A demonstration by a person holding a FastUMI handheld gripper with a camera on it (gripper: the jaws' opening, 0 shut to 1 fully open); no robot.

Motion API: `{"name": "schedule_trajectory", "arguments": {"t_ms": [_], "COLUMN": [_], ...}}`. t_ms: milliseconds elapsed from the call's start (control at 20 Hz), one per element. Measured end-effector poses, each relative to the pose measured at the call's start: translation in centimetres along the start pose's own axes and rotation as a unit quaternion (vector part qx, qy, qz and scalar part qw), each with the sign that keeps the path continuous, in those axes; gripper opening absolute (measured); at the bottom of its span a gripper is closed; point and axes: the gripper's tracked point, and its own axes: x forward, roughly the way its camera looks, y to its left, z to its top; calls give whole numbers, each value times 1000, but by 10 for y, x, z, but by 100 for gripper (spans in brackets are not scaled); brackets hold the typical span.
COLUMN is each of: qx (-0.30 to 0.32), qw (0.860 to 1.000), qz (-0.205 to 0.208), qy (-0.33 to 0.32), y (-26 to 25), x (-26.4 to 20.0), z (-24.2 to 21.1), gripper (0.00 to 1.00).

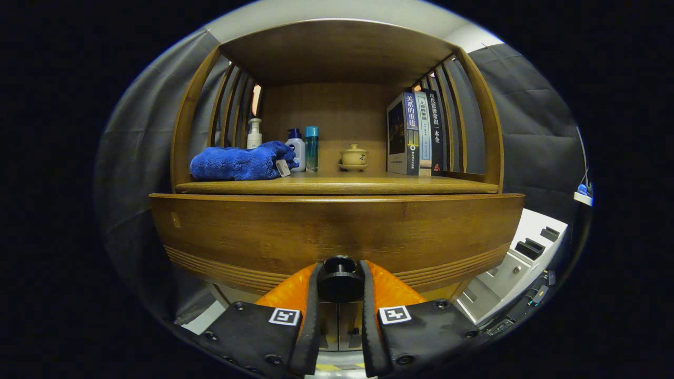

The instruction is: Pull open the drawer, take out the items inside it, and place them on the countertop above the cabinet.

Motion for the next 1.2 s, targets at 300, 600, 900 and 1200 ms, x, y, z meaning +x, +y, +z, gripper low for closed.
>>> {"name": "schedule_trajectory", "arguments": {"t_ms": [300, 600, 900, 1200], "qx": [-12, -16, -15, -14], "qw": [1000, 1000, 1000, 999], "qz": [-1, -1, -1, -1], "qy": [6, 7, 19, 29], "y": [-1, -2, -2, -4], "x": [-39, -67, -93, -107], "z": [-8, -11, -17, -23], "gripper": [41, 41, 41, 41]}}
